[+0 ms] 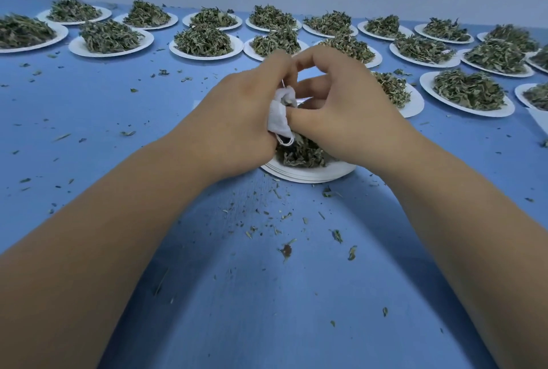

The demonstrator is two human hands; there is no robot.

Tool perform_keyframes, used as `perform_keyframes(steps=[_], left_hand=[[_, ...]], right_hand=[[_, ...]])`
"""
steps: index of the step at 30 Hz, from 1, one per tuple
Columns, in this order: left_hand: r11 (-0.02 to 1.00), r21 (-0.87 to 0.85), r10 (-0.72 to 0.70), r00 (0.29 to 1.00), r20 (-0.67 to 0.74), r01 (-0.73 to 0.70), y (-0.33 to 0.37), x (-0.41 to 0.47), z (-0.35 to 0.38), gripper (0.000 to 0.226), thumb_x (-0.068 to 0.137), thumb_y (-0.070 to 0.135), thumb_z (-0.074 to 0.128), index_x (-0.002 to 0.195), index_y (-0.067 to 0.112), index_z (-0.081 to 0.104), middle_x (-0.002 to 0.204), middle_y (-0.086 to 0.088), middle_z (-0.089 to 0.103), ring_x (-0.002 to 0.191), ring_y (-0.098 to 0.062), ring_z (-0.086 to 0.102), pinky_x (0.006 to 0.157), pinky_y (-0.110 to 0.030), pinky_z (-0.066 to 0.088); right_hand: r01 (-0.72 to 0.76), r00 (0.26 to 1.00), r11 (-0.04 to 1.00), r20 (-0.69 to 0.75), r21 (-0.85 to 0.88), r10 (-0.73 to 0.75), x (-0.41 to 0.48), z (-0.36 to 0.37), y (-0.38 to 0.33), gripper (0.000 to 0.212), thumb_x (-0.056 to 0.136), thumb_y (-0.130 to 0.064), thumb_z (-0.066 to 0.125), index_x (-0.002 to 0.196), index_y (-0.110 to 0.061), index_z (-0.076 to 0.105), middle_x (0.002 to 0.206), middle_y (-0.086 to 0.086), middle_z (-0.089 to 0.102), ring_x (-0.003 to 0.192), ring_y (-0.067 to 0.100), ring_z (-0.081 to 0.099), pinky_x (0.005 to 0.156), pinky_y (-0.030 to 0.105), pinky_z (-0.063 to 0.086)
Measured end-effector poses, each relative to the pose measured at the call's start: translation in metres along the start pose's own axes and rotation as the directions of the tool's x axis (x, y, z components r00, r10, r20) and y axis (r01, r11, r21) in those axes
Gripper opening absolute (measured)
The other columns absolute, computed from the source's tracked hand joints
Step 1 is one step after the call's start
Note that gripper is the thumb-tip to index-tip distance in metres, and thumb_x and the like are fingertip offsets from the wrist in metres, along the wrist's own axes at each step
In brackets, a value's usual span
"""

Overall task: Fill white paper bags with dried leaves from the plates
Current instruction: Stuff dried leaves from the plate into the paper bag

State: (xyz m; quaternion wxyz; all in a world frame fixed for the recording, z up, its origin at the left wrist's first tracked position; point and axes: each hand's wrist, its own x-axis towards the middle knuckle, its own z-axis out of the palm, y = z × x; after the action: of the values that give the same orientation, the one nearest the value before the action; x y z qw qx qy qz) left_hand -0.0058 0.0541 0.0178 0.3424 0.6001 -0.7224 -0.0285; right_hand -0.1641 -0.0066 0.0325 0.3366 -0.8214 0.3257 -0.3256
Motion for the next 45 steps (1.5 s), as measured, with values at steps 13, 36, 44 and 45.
perform_keyframes(steps=[13, 36, 44, 45], left_hand=[[0.986, 0.096, -0.127, 0.984, -0.122, 0.139, -0.018, 0.001, 0.002, 0.013, 0.072, 0.022, 0.063, 0.081, 0.020, 0.055, 0.065, 0.002, 0.054, 0.062, -0.015, 0.049, 0.055, -0.039, 0.043], [0.989, 0.023, -0.144, 0.981, -0.129, 0.149, -0.019, 0.002, 0.002, 0.027, 0.071, 0.019, 0.066, 0.069, 0.034, 0.043, 0.067, 0.020, 0.054, 0.061, -0.004, 0.047, 0.053, -0.022, 0.035], [0.987, 0.049, -0.147, 0.978, -0.149, 0.156, -0.021, 0.001, -0.002, 0.023, 0.071, 0.020, 0.064, 0.069, 0.028, 0.042, 0.060, 0.008, 0.049, 0.058, -0.008, 0.044, 0.049, -0.024, 0.030], [0.989, 0.034, -0.137, 0.982, -0.131, 0.143, -0.018, 0.001, -0.001, 0.022, 0.070, 0.024, 0.063, 0.070, 0.031, 0.043, 0.062, 0.011, 0.053, 0.059, -0.005, 0.047, 0.050, -0.021, 0.032]], right_hand=[[-0.032, 0.999, 0.987, -0.033, 0.159, 0.038, 0.008, -0.002, 0.007, 0.025, 0.080, -0.012, 0.082, 0.100, -0.018, 0.069, 0.076, 0.006, 0.070, 0.063, 0.011, 0.059, 0.065, 0.033, 0.052], [0.108, 0.928, 0.990, 0.367, -0.092, -0.067, -0.003, -0.002, 0.004, 0.037, 0.078, -0.030, 0.046, 0.094, -0.004, 0.066, 0.168, -0.011, 0.020, 0.152, -0.008, -0.001, 0.102, 0.004, 0.010], [0.088, 0.973, 0.996, 0.216, -0.031, -0.079, -0.002, -0.007, -0.001, 0.030, 0.081, -0.026, 0.048, 0.096, -0.031, 0.074, 0.159, -0.018, 0.037, 0.150, -0.008, 0.013, 0.109, 0.007, 0.016], [0.098, 0.952, 0.991, 0.299, -0.092, -0.067, -0.002, -0.003, 0.001, 0.024, 0.084, -0.026, 0.048, 0.093, -0.023, 0.070, 0.156, -0.020, 0.041, 0.153, -0.005, 0.007, 0.111, 0.010, 0.016]])
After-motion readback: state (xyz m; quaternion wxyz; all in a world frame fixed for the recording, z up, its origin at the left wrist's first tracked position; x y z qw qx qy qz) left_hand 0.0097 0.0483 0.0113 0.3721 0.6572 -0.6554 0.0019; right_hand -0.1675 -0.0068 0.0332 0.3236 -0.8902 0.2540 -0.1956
